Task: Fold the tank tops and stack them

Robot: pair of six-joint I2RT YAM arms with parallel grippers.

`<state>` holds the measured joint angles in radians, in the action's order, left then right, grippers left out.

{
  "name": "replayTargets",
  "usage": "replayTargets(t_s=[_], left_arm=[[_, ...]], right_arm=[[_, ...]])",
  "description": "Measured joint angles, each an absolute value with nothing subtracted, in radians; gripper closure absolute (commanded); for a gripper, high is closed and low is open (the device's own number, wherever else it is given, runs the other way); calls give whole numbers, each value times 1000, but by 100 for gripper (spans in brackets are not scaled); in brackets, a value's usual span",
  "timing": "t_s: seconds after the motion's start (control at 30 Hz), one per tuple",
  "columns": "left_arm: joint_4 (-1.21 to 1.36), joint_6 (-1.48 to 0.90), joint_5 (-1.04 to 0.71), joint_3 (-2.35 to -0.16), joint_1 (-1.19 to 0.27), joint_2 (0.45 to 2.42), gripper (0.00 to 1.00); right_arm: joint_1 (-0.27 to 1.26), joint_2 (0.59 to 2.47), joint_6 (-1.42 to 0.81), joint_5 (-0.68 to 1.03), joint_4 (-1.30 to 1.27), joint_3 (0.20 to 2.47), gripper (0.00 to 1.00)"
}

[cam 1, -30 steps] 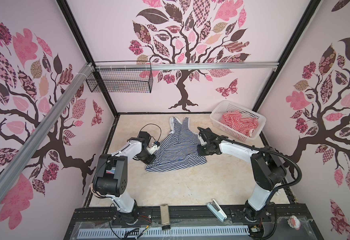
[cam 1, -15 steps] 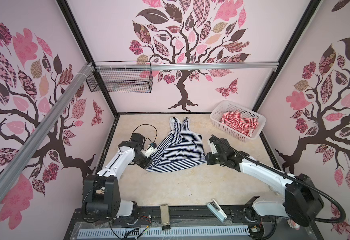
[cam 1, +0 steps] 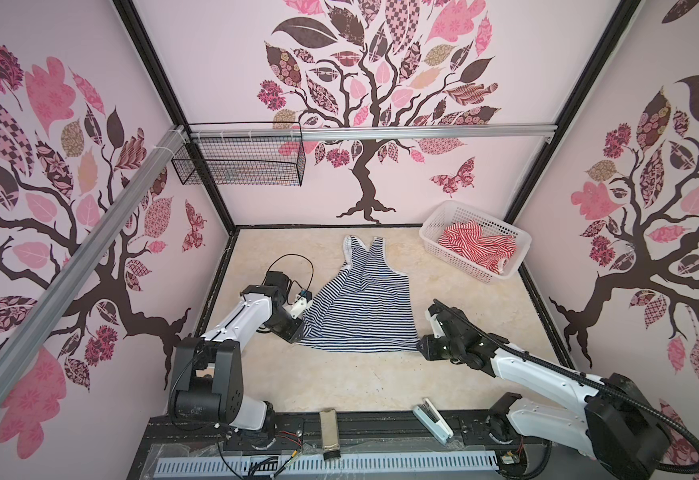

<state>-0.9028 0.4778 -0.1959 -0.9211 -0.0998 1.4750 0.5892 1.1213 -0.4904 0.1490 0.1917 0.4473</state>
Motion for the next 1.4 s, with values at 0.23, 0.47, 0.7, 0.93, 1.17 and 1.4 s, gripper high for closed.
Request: replayTargets(t_s=[0.23,0.47,0.7,0.93,1.17,1.4], left_arm=[[-889,450,-200,-958,-100,1507,58],[-848,421,-200,-999,-100,1559,57],[-838,409,-208,-1016,-100,1583,57],[-830,409,-207,-1015,-100,1583,57],[-827,409,-204,-1014,-100,1578,57],[-825,410,-204,-1005,-100,1557,57]], right_arm=[[591,1089,-551,146,212,458,65],[591,1188,-619,107,223,520,66],[591,1279,-624,85,217,588,77],[591,1309,-599,98,224,619,100],[594,1190,-581,156,250,607,100],[618,1038,-553,311,250,500,100]])
